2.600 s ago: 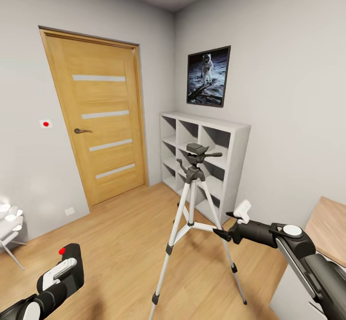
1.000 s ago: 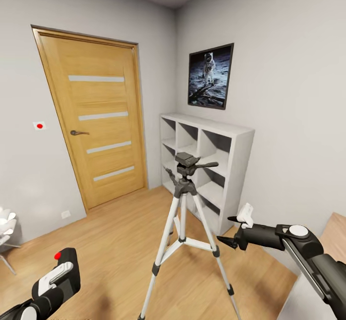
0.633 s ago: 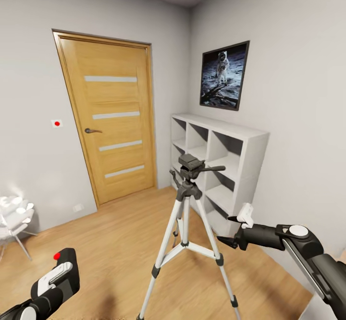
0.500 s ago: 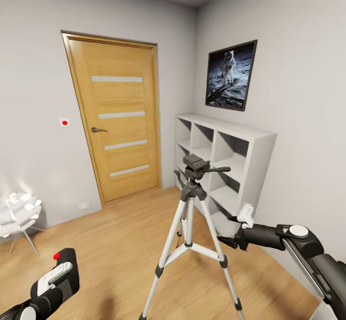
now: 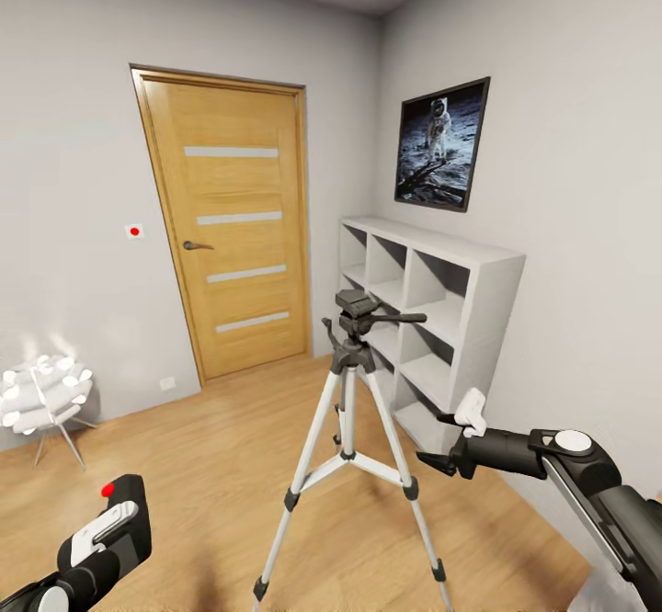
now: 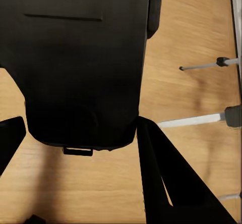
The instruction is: Attach the digital camera to the camera tripod in the bedroom.
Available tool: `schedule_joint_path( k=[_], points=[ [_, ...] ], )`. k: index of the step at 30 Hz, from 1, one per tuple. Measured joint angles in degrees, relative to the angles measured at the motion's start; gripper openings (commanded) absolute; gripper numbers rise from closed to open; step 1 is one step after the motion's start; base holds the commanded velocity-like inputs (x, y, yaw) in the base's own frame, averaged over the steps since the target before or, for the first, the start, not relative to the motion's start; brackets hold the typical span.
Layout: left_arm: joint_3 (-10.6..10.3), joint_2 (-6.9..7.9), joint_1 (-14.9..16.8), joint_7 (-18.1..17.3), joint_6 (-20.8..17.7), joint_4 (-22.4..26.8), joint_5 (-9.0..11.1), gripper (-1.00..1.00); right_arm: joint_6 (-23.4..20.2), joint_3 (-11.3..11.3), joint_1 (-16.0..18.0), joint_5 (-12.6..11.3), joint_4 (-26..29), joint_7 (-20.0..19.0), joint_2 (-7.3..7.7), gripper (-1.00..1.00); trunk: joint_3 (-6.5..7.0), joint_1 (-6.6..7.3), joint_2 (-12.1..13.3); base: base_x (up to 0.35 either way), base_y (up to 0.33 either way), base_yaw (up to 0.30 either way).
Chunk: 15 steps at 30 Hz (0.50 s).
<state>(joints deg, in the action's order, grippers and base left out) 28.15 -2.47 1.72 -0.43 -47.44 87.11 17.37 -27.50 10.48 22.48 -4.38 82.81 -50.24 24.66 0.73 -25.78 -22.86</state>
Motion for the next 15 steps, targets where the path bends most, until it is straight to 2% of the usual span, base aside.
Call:
schedule_joint_path(
  k=[7,15],
  points=[
    [0.15,0.11,0.0,-0.05,-0.06,-0.05,-0.04,-1.0,-0.35,0.0,0.0,-0.06,0.04,0.0,-0.26,1.0,0.0,0.01,-0.01,-0.052,-0.146,0.037],
    [1.7,0.01,-0.01,-0.46,-0.17,-0.05,0.16,-1.0,-0.41,-0.07,0.01,-0.02,0.04,0.06,-0.52,1.0,0.0,0.02,-0.01,-0.01,-0.03,0.218]
  ],
)
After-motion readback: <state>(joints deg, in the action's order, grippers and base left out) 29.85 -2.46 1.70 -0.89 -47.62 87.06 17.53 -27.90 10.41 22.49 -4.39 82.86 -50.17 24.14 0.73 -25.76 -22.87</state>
